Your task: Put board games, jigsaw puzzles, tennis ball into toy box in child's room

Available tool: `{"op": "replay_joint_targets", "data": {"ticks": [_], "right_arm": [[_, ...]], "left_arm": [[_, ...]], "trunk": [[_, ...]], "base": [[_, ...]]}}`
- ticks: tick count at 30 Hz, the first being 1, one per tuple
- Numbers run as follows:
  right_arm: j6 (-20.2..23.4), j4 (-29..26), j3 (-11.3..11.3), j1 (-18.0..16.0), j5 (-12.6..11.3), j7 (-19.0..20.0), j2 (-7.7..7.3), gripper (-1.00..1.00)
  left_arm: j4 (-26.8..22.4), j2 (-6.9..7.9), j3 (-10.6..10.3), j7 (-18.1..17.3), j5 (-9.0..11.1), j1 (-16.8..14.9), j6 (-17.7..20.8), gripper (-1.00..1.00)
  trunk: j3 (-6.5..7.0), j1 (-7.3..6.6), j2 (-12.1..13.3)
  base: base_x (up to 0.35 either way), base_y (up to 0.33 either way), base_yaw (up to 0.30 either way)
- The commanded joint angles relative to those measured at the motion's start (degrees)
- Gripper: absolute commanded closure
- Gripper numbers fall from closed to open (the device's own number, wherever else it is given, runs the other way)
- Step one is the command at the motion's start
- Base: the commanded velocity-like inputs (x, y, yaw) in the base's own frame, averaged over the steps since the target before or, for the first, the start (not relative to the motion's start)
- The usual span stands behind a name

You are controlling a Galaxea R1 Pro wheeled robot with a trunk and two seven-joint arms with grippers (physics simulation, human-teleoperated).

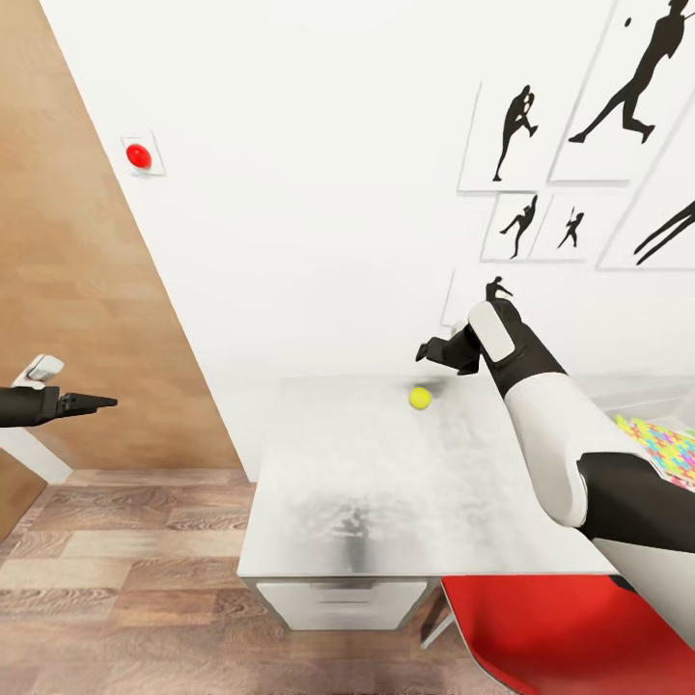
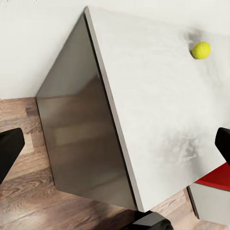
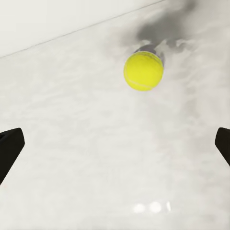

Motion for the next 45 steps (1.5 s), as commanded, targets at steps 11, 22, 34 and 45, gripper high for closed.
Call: {"op": "replay_joint_targets", "data": {"ticks": [11, 22, 34, 45], "right_arm": [[0.1, 0.0, -0.1, -3.0, -0.5, -0.6, 0.09, -1.00], [0.1, 0.5, 0.0, -6.3, -0.5, -0.8, 1.46, -1.00], [0.1, 0.7, 0.0, -8.1, -0.4, -0.8, 1.52, -1.00], [0.1, 0.8, 0.1, -8.3, -0.5, -0.8, 1.36, -1.00]], "left_arm": [[-3.8, 0.30, 0.3, -0.5, -0.4, -0.1, 1.3, -1.00], [-5.7, 0.63, 0.4, -0.5, -0.2, -0.2, 1.6, -1.00], [-5.9, 0.59, 0.5, -0.5, -0.3, -0.2, 1.8, -1.00], [-6.1, 0.59, 0.5, -0.5, -0.3, -0.2, 1.7, -1.00]], "trunk": [[-1.16, 0.03, -0.1], [-2.20, 0.03, -0.1], [-3.34, 0.03, -0.1], [-4.39, 0.03, -0.1]], "base": [[0.000, 0.000, 0.000], [0.000, 0.000, 0.000], [0.000, 0.000, 0.000], [0.000, 0.000, 0.000]]}}
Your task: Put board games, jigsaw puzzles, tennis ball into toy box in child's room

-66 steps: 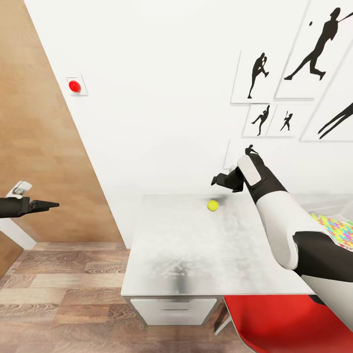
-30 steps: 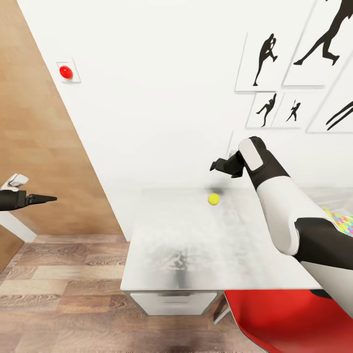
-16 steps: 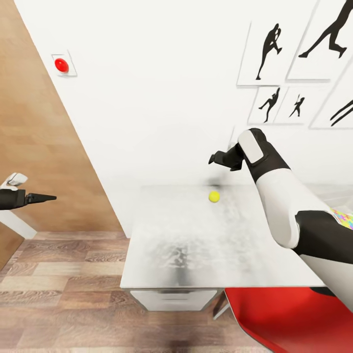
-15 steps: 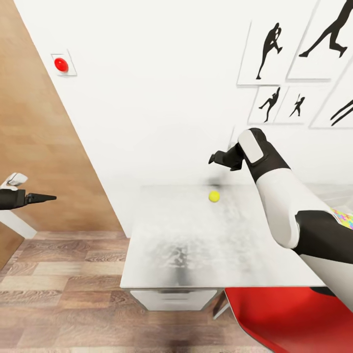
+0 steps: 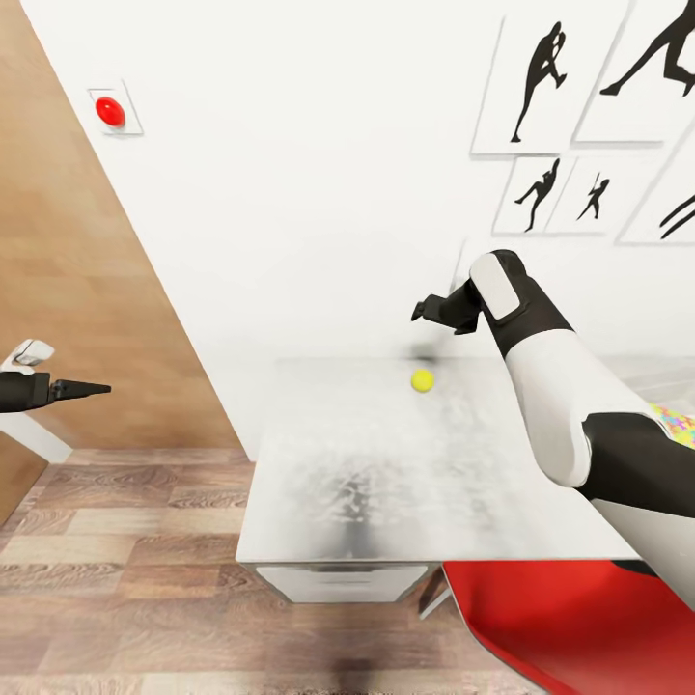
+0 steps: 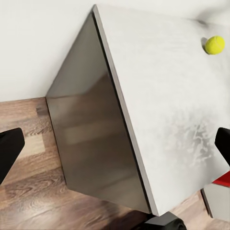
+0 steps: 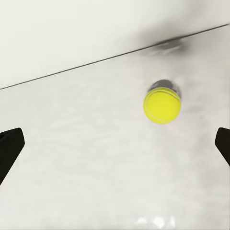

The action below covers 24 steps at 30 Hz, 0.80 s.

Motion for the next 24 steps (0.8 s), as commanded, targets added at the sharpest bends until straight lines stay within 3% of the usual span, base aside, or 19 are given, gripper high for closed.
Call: {"op": "replay_joint_targets", "data": {"ticks": [1, 24], "right_arm": [[0.1, 0.0, -0.1, -0.1, -0.5, -0.5, 0.02, -1.00], [0.1, 0.0, 0.0, -3.9, -0.5, -0.6, 0.19, -1.00]], "left_arm": [[0.0, -0.01, 0.1, -0.5, -0.6, -0.1, 0.6, -1.00], [-1.7, -0.03, 0.1, -0.5, -0.5, -0.1, 0.8, -1.00]], "trunk": [[-0.20, 0.03, -0.1], [-2.39, 0.03, -0.1]], "base": [[0.000, 0.000, 0.000], [0.000, 0.000, 0.000]]}}
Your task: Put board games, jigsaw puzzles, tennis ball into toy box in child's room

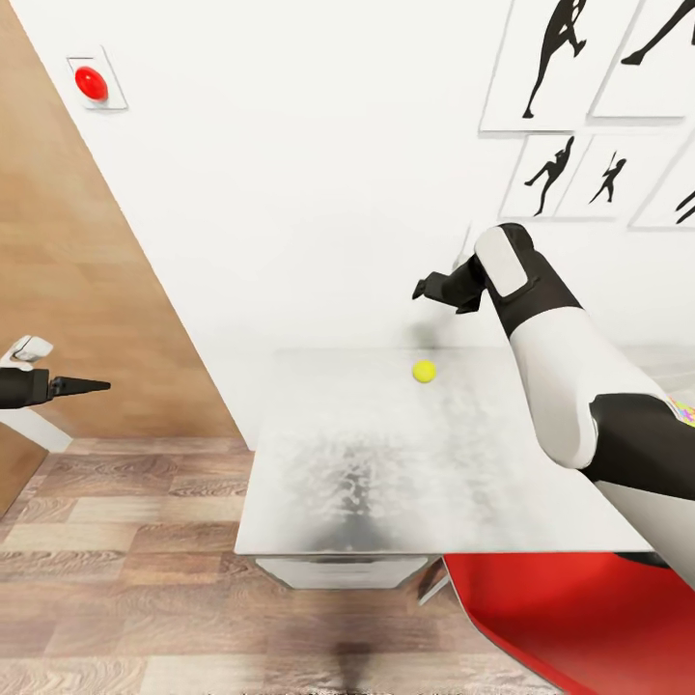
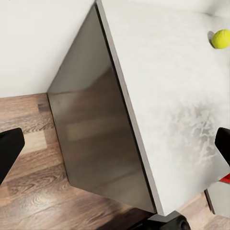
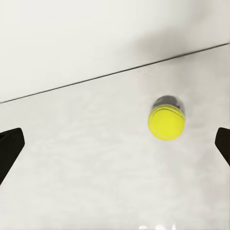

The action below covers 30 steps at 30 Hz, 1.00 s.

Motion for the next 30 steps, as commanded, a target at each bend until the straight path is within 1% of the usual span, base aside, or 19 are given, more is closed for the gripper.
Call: {"op": "replay_joint_targets", "data": {"ticks": [1, 20, 23, 30], "right_arm": [[0.1, 0.0, -0.1, -0.1, -0.5, -0.6, 0.02, -1.00], [0.1, 0.0, 0.1, -0.3, 0.2, -0.9, -0.24, -1.00], [0.1, 0.0, 0.2, -0.3, 0.3, -1.7, -0.20, -1.00], [0.1, 0.0, 0.1, -0.2, 0.2, -5.6, -0.02, -1.00]], "left_arm": [[-0.1, -0.01, 0.1, -0.5, -0.6, -0.1, 0.6, -1.00], [-0.5, 0.01, 0.1, -0.5, -0.6, -0.1, 0.6, -1.00], [-0.5, 0.01, 0.1, -0.5, -0.6, -0.1, 0.6, -1.00], [-0.5, -0.06, 0.1, -0.5, -0.6, -0.1, 0.6, -1.00]], "trunk": [[-0.20, 0.03, -0.1], [-2.00, 0.03, -0.1], [-2.29, 0.03, -0.1], [-2.95, 0.03, -0.1]], "base": [[0.000, 0.000, 0.000], [0.000, 0.000, 0.000], [0.000, 0.000, 0.000], [0.000, 0.000, 0.000]]}}
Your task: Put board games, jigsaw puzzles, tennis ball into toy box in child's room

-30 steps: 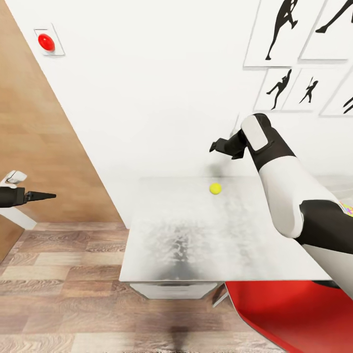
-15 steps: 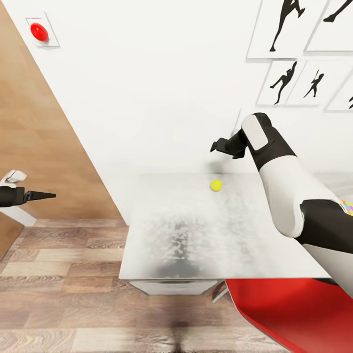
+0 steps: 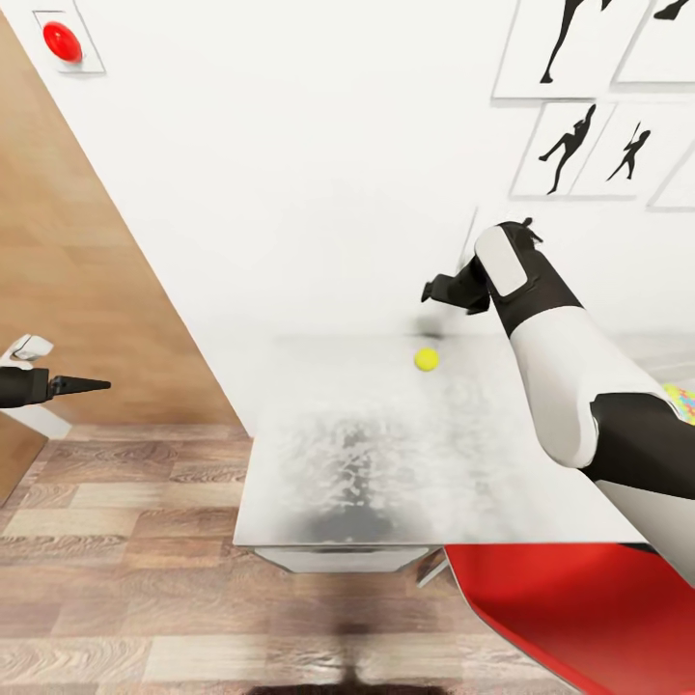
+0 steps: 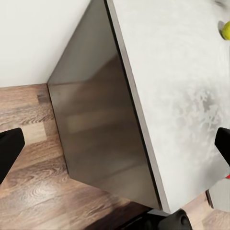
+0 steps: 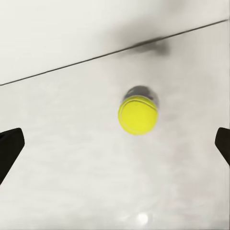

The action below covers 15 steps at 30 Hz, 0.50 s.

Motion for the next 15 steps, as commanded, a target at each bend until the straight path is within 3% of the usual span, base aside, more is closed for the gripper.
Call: {"op": "replay_joint_targets", "data": {"ticks": [1, 15], "right_arm": [[0.1, 0.0, -0.1, 0.0, -0.5, -0.7, 0.03, -1.00], [0.1, 0.0, 0.0, 0.4, -0.5, -1.4, 0.06, -1.00]], "left_arm": [[0.0, -0.02, 0.1, -0.5, -0.6, -0.1, 0.6, -1.00], [0.0, -0.03, 0.0, -0.5, -0.6, -0.1, 0.6, -1.00]], "trunk": [[-0.19, 0.03, -0.1], [-1.52, 0.03, -0.1]], "base": [[0.000, 0.000, 0.000], [0.000, 0.000, 0.000]]}}
